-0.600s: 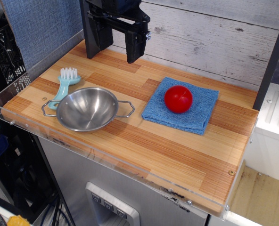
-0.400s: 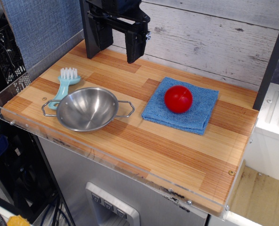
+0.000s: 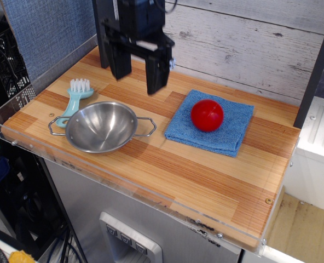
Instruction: Picking up and moving the silver pot north of the initial location next to the red ball
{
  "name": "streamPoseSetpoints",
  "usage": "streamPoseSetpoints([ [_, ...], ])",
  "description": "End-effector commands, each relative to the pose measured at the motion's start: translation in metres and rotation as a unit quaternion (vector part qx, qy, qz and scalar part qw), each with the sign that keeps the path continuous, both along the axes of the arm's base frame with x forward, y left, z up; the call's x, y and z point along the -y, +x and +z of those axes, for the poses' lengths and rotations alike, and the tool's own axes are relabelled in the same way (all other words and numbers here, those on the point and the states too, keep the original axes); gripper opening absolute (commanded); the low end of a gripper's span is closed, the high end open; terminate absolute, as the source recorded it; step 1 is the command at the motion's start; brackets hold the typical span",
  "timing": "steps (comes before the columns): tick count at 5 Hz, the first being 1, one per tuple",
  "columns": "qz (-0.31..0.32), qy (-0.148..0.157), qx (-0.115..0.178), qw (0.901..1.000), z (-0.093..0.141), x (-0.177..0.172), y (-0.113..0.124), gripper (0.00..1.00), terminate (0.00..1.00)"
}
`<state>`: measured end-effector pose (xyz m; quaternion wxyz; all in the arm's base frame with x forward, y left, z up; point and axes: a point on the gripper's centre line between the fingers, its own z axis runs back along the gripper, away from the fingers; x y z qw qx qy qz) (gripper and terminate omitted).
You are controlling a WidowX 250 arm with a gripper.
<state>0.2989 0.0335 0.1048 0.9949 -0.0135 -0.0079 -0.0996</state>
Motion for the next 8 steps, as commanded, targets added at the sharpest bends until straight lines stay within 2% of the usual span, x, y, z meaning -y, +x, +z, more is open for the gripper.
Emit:
streamPoseSetpoints([
  [1, -0.052, 0.007, -0.02, 0.9984, -0.014, 0.01, -0.028, 1.0, 0.0],
  [2, -0.044, 0.026, -0.04, 0.9979, -0.044, 0.0, -0.026, 1.0, 0.0],
  [3, -0.039, 0.037, -0.045, 0.9976, -0.061, -0.006, -0.018, 1.0, 0.0],
  [4, -0.041, 0.046, -0.058, 0.9964, -0.077, -0.004, -0.011, 1.0, 0.0],
  [5, -0.048, 0.051, -0.061, 0.9957, -0.08, -0.001, -0.014, 1.0, 0.0],
  [6, -0.052, 0.056, -0.063, 0.9951, -0.08, 0.0, -0.017, 0.0, 0.0],
  [8, -0.058, 0.058, -0.07, 0.9941, -0.075, -0.002, -0.015, 0.0, 0.0],
])
